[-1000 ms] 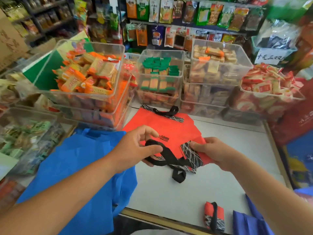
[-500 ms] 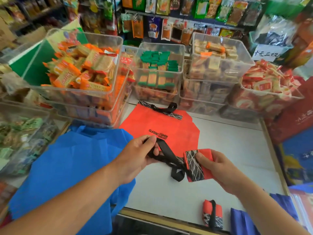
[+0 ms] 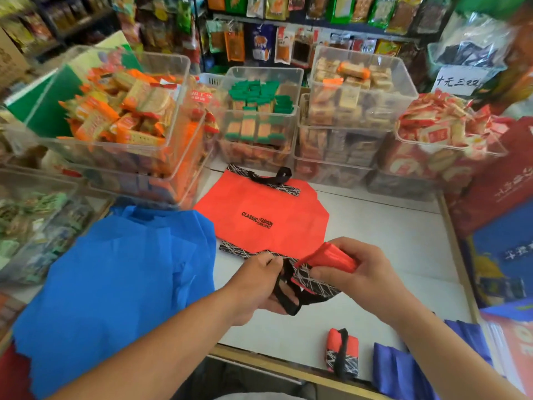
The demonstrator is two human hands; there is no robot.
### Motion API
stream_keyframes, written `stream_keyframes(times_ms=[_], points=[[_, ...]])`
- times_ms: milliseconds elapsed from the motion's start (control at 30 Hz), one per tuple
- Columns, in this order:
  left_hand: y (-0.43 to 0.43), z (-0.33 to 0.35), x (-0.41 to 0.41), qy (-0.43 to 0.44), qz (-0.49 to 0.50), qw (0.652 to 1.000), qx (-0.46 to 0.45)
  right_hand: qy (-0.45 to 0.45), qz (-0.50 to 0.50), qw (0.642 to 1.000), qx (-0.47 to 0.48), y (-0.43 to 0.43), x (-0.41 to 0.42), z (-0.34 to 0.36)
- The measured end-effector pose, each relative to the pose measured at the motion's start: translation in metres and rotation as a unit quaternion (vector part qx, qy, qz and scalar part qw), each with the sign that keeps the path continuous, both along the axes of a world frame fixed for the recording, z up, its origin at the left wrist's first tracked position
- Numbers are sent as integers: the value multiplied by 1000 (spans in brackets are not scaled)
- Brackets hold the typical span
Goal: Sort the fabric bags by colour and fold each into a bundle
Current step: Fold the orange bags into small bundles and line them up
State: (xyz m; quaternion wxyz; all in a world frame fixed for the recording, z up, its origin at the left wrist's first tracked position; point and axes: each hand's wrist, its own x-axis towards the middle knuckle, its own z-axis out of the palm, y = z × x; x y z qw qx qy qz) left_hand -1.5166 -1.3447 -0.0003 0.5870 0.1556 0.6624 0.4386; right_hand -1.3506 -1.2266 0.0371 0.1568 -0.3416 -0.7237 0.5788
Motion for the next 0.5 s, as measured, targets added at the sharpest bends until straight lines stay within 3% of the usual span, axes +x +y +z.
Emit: stream_keyframes(times_ms=[200,300,400,500], points=[[12,34,5,39,-68,994,74,-41,10,998,41,1,1,-4],[10,38,7,72,-92,989,90,-44,19,991,127,-4,-2,-9],[8,41,11,27,-77,991,108,-39,34,967,251,-9,-7,-18],[5,47,14,-33,-71,987,140,-35,-15,974,225,-8,-9,-23]])
